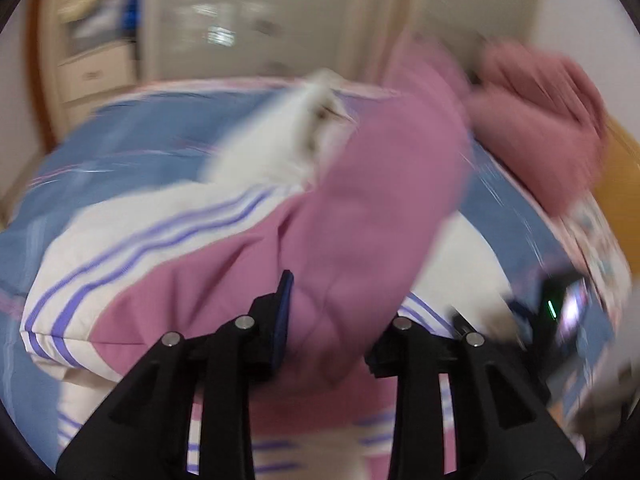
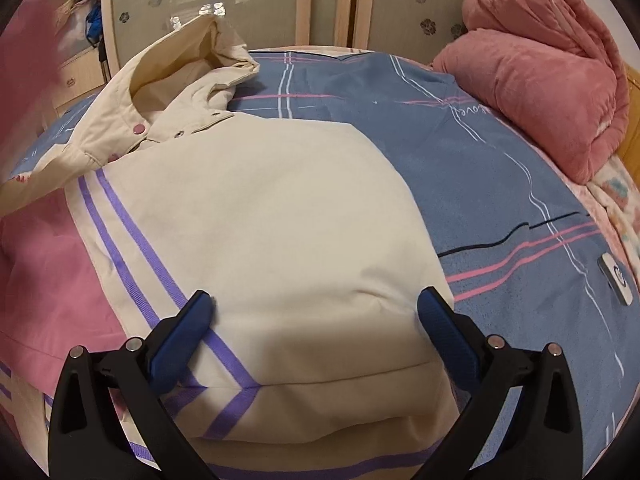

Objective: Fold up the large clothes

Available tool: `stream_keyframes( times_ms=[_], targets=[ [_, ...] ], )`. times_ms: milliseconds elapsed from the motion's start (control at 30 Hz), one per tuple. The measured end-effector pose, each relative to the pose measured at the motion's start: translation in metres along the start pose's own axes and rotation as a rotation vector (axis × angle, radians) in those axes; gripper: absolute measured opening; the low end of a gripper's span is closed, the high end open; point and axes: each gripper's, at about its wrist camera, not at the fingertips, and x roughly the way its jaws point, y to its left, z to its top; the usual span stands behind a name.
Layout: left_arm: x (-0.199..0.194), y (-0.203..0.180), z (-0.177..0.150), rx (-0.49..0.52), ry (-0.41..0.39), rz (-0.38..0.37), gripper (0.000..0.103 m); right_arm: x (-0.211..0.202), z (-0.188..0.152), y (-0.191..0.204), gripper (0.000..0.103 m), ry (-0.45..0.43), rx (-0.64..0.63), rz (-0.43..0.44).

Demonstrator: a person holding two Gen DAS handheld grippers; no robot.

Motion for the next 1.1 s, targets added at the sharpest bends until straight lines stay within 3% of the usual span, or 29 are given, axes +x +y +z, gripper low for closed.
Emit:
stream_keyframes(
  times_ms=[67,167,333,600,767,900,1100],
  targets=[
    [0.023,-0.021,-0.009,0.055,0.066,0.000,0.031,0.001,0.001,0.002,0.102,0.002,-0.005,-0.006],
    [0.041,-0.026,-0.020,0.081,0.084,0.049,0.035,0.001,0.001,0.003,0.102,0.003,-0.005,-0.012],
    [0.039,-0.008,-0.032,0.004,0.075,0.054,0.045,-0.009,0.003,-0.016,0.102,-0.034,0.099,-0.025],
    [0.018,-0.030,-0.052,0.088,0.001,0.133,0.081,-0.007,0.005,-0.068,0.102,-0.008,0.397,0.146],
    [0.008,-0.034,-0.061,0.089,0.000,0.126,0.083,-0.024,0.005,-0.082,0.102,-0.083,0.486,0.276],
    [-0.005,-0.032,-0.068,0.085,0.000,0.098,0.087,-0.034,0.009,-0.075,0.102,-0.144,0.469,0.415],
    [-0.013,-0.027,-0.073,0.076,0.005,0.107,0.089,-0.034,0.012,-0.032,0.102,-0.093,0.306,0.611]
  ],
)
